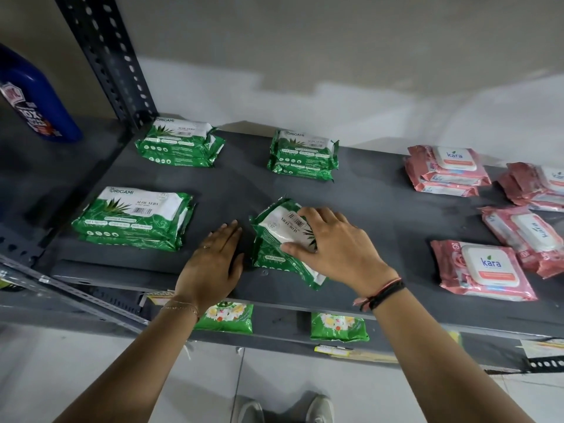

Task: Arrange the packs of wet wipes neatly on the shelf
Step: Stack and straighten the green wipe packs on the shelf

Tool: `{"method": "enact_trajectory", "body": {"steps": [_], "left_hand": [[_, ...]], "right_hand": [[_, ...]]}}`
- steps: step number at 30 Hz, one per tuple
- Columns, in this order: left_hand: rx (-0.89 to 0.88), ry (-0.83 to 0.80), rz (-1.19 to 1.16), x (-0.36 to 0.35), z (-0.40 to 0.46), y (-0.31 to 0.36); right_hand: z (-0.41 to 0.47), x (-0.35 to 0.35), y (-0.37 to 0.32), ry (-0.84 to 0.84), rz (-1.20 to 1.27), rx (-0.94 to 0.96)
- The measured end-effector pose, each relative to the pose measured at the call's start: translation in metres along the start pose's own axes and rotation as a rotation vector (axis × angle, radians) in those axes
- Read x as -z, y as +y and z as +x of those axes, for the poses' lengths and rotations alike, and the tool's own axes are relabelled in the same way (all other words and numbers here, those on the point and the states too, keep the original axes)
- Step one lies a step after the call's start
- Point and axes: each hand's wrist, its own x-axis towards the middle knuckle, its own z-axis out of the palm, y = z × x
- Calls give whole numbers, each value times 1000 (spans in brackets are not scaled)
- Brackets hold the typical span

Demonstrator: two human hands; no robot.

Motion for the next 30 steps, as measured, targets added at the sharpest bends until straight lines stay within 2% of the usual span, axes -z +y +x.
{"method": "enact_trajectory", "body": {"steps": [3, 6, 8, 10, 15, 23, 27, 30], "left_hand": [[3, 6, 0, 1, -1, 1], [3, 9, -9, 1, -1, 1], [0, 6, -13, 2, -1, 2], [1, 0, -16, 2, -1, 2], [8, -2, -15, 2, -1, 2], [14, -1, -17, 2, -1, 2], [6, -2, -21, 2, -1, 2], [-1, 1, -34, 3, -1, 2]], "right_hand": [[3, 7, -2, 5, 0, 67], [8, 15, 3, -133, 34, 270], [8, 16, 4, -206, 89, 262], [5, 13, 0, -164, 109, 213], [4, 14, -8, -67, -33, 158], [11, 28, 2, -273, -342, 379], [15, 24, 8, -238, -329, 368], [14, 22, 8, -152, -340, 312]]}}
